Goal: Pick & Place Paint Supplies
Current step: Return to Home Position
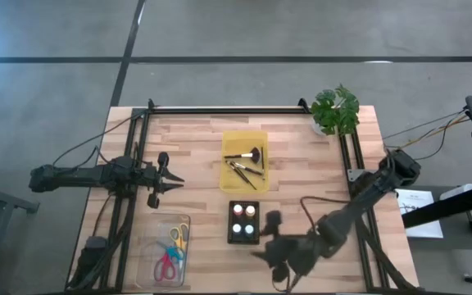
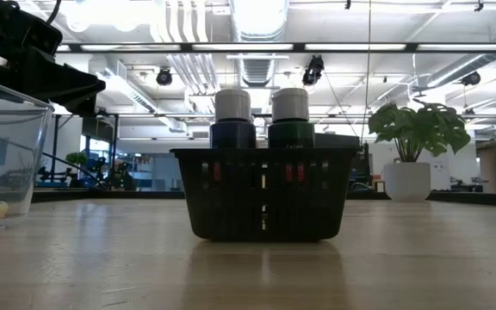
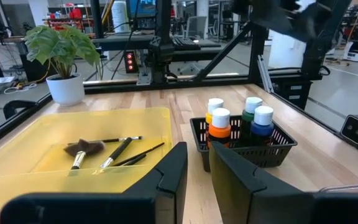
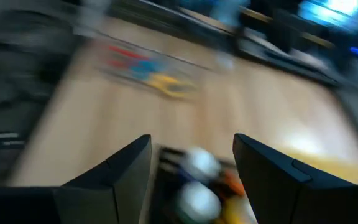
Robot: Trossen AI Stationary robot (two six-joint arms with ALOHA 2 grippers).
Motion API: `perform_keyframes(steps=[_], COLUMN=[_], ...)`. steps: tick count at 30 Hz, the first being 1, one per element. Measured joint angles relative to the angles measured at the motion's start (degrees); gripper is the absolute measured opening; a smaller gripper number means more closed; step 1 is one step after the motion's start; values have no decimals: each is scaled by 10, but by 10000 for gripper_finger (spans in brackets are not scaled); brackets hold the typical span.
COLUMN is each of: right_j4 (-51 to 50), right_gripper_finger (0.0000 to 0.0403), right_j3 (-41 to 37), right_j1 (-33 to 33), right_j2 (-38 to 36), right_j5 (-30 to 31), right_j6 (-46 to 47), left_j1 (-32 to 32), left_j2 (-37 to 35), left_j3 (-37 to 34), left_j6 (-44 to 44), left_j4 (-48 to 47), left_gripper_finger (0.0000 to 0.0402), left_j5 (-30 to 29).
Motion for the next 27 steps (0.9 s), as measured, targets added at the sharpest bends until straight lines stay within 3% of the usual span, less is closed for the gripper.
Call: perform_keyframes(steps=[3, 6, 9, 13, 15, 27], right_j4=[65, 61, 62, 111, 153, 358], right_gripper_finger=[226, 226, 226, 226, 226, 226], right_j3=[-13, -24, -44, -114, -172, -516], right_j1=[-34, -73, -113, -153, -170, -229], right_j2=[1, -5, -17, -62, -97, -353], right_j5=[-107, -175, -298, -427, -448, -444], right_j6=[-72, -106, -125, -141, -159, -155], left_j1=[0, 0, 0, 0, 0, 0], left_j2=[0, 0, 0, 0, 0, 4], left_j3=[0, 0, 0, 0, 0, 0], left_j6=[0, 0, 0, 0, 0, 1], left_j4=[0, 0, 0, 0, 0, 1], left_gripper_finger=[75, 75, 75, 75, 75, 75], left_j5=[0, 0, 0, 0, 0, 0])
